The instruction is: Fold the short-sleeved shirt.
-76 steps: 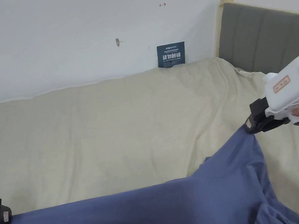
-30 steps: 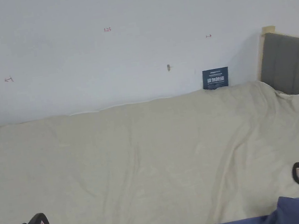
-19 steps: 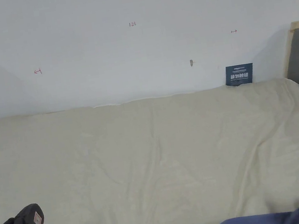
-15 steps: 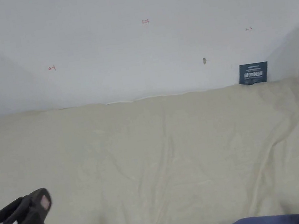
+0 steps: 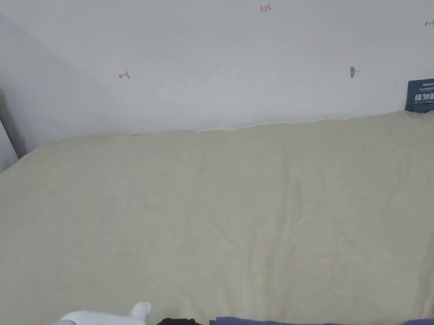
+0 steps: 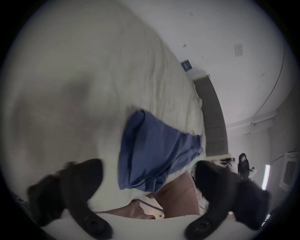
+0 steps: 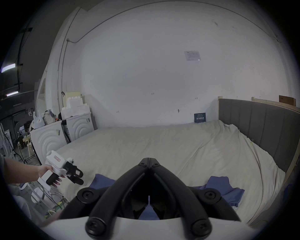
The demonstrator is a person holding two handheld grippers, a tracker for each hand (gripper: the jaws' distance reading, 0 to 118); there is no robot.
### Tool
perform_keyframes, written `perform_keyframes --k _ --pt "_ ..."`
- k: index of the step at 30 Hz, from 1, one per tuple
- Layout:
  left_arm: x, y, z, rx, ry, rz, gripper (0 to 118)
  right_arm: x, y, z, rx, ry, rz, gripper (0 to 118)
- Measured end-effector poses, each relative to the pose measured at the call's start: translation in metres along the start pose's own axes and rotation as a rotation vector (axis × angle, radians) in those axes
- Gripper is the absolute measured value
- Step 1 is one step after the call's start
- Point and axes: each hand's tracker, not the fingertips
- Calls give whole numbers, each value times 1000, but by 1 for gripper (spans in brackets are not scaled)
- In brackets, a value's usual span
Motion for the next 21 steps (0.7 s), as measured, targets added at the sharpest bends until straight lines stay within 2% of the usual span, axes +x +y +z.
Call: perform_keyframes --k 5,8,13,20,21 --pt "-14 18 -19 26 15 4 118 -4 -4 -10 -45 0 10 0" --pt "-18 26 -26 15 -113 39 118 -1 -6 -13 -60 -3 18 0" --pt "-22 28 -53 -39 -228 107 118 0 -6 -20 -79 -4 7 0" --pt "-13 22 -56 -31 -187 71 118 5 -3 -23 -98 -5 -20 0" --pt "-11 20 -56 -23 -160 62 115 5 -4 -23 -101 -6 -20 0"
